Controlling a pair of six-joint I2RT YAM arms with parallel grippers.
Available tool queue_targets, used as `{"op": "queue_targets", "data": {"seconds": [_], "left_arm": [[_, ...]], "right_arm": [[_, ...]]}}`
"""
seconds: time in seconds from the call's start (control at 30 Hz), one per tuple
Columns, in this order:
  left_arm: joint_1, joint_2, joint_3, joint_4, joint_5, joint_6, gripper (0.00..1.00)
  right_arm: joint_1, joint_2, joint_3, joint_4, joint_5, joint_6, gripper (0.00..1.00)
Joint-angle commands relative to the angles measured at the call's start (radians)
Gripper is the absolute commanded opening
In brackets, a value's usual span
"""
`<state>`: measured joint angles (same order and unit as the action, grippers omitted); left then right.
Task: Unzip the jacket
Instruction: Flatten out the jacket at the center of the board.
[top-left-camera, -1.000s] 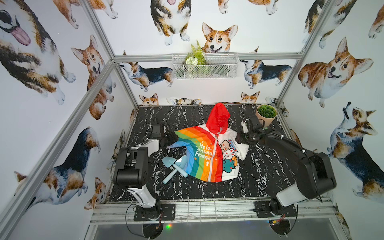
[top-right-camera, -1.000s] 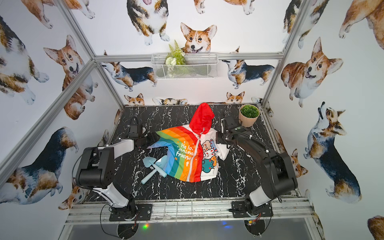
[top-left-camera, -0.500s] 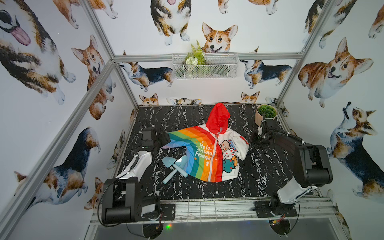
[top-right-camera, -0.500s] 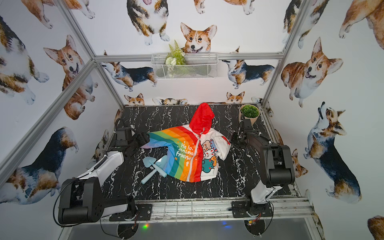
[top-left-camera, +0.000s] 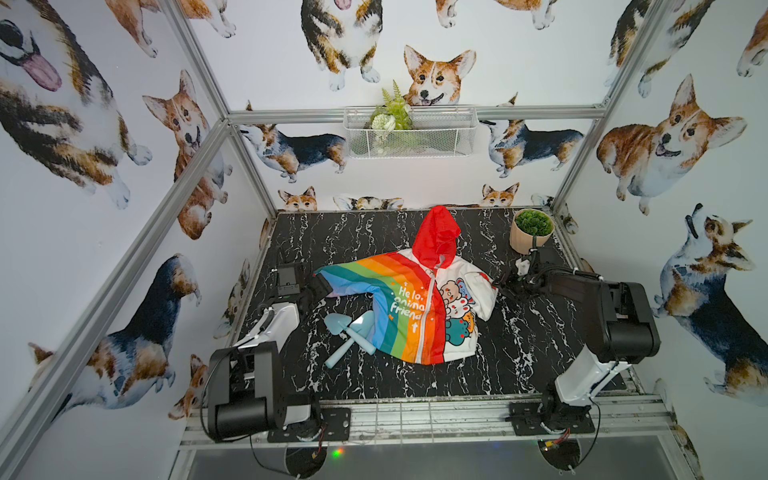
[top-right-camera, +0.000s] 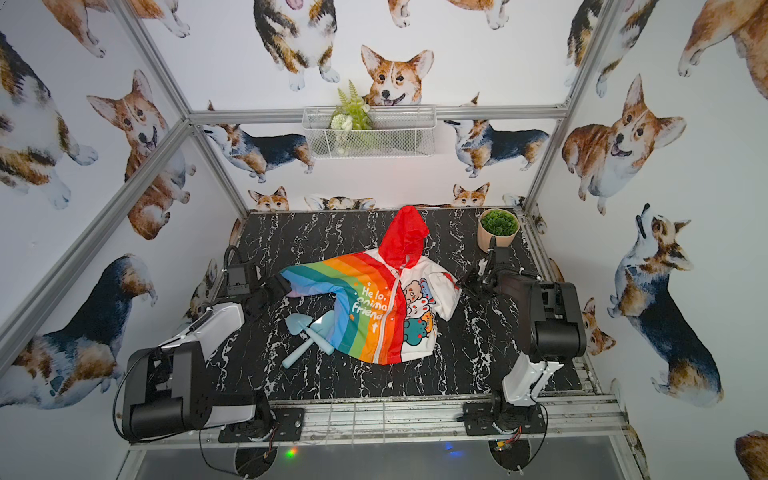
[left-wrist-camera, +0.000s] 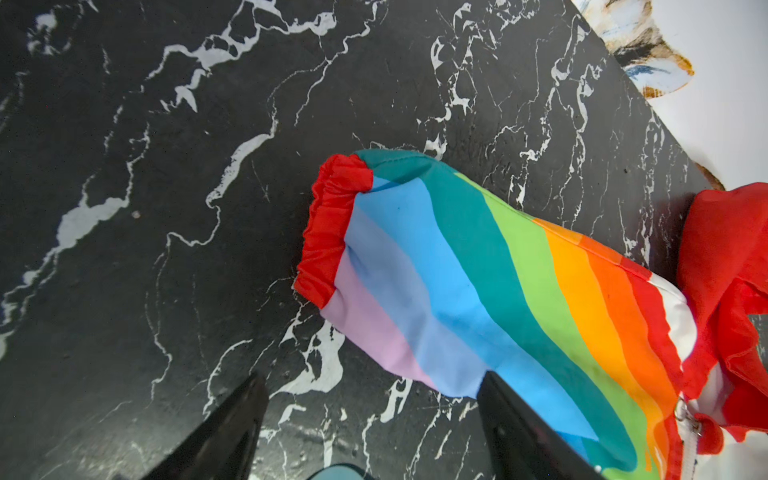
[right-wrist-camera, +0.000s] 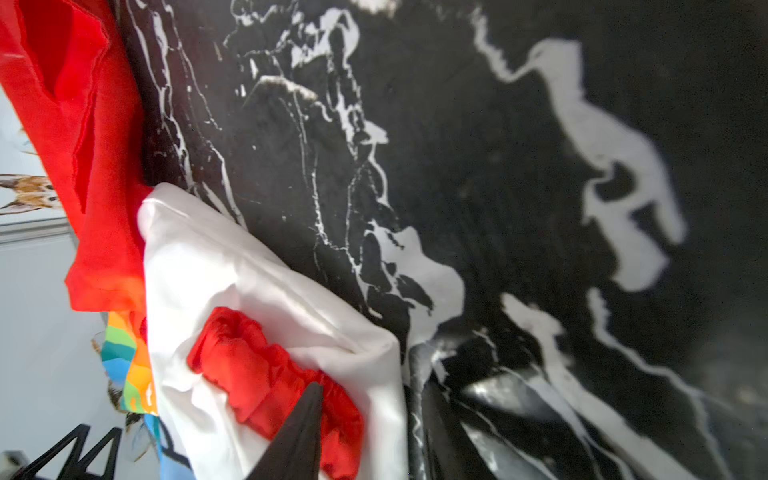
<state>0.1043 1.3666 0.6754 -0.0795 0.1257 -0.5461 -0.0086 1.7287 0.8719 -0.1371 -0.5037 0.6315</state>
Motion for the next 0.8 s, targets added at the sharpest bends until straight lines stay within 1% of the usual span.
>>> {"op": "queue_targets", "data": {"seconds": [0.0, 0.17, 0.27, 0.37, 0.43, 0.53, 0.77], "left_arm": [[0.002, 0.005, -0.002, 0.029, 0.022, -0.009, 0.82], [0.002, 0.011, -0.001, 0.033, 0.030, -0.008, 0.82], [0.002, 0.012, 0.001, 0.032, 0.032, -0.008, 0.82], [0.002, 0.012, 0.000, 0.032, 0.032, -0.008, 0.82], [0.002, 0.017, 0.001, 0.032, 0.033, -0.008, 0.82], [0.002, 0.022, 0.002, 0.035, 0.039, -0.011, 0.82], [0.004, 0.023, 0.004, 0.036, 0.046, -0.014, 0.82]], "right_arm": [[-0.001, 0.002, -0.012, 0.070, -0.067, 0.037, 0.42], [0.000, -0.032, -0.026, 0.043, -0.033, 0.032, 0.44], [0.000, -0.084, -0.046, 0.010, 0.034, 0.016, 0.46], [0.000, -0.154, -0.068, -0.016, 0.092, -0.004, 0.45], [-0.001, -0.183, -0.078, -0.013, 0.080, -0.009, 0.43], [0.001, -0.187, -0.079, -0.013, 0.050, -0.007, 0.43], [0.021, -0.107, -0.054, -0.005, -0.018, -0.011, 0.43]]}}
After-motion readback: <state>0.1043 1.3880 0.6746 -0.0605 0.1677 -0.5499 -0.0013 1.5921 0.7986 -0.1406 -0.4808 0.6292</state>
